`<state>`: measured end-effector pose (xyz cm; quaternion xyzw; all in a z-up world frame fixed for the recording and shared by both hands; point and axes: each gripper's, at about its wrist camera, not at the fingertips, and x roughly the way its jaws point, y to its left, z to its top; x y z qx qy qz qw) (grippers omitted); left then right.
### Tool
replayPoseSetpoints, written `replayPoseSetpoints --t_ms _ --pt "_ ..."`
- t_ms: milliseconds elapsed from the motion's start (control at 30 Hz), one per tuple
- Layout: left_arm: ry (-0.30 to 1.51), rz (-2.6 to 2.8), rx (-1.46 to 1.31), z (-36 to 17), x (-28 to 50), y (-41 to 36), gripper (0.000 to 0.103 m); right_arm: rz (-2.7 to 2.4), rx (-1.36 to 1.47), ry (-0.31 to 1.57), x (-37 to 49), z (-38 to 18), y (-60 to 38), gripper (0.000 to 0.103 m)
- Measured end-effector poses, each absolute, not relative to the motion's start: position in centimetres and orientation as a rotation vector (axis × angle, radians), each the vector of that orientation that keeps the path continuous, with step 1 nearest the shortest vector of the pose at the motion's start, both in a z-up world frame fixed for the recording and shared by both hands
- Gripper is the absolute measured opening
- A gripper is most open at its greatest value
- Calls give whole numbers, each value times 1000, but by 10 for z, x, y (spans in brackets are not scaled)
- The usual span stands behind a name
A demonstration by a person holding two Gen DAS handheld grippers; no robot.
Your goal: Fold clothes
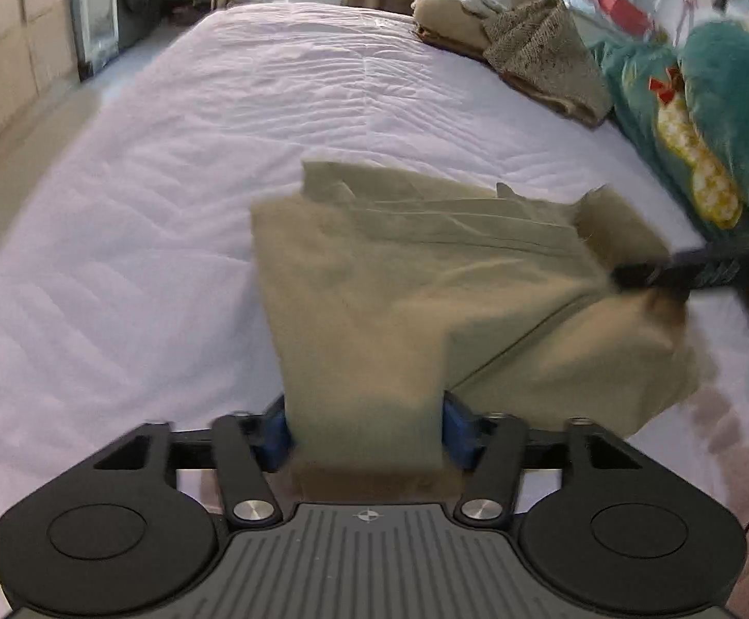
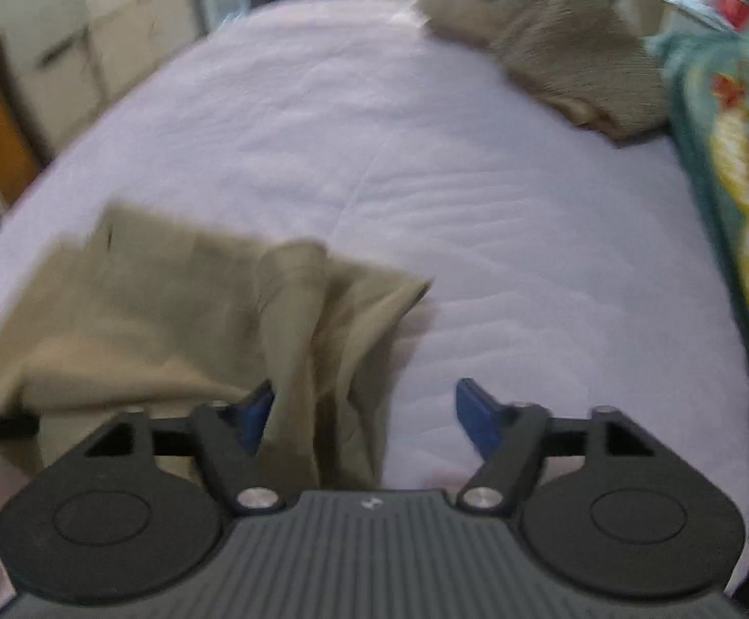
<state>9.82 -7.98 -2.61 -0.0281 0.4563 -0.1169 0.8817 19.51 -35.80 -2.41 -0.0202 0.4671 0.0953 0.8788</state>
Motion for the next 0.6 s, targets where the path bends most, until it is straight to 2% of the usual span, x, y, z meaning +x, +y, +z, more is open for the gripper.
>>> replayPoseSetpoints --t_ms 67,133,167,200,400,533,567,600 --pt "940 -240 -87 -11 97 -68 64 206 13 928 191 -7 -366 77" --pt "898 -187 -94 3 100 -59 70 232 0 892 192 6 -362 85" --pt "874 -165 -91 8 99 -57 77 233 -12 882 195 10 -360 90" --pt "859 -162 -88 10 100 -57 80 235 -3 883 199 9 -359 90" --pt "799 -142 -109 11 131 -53 83 290 -9 874 203 -4 -343 90" --pt "805 -94 -225 -5 151 -40 83 321 -57 867 207 -11 -332 88" --pt "799 -83 -217 -9 152 -39 83 328 -70 866 208 -13 -329 85" --pt "791 -75 -207 -13 153 -39 83 336 -82 864 209 -15 -327 77"
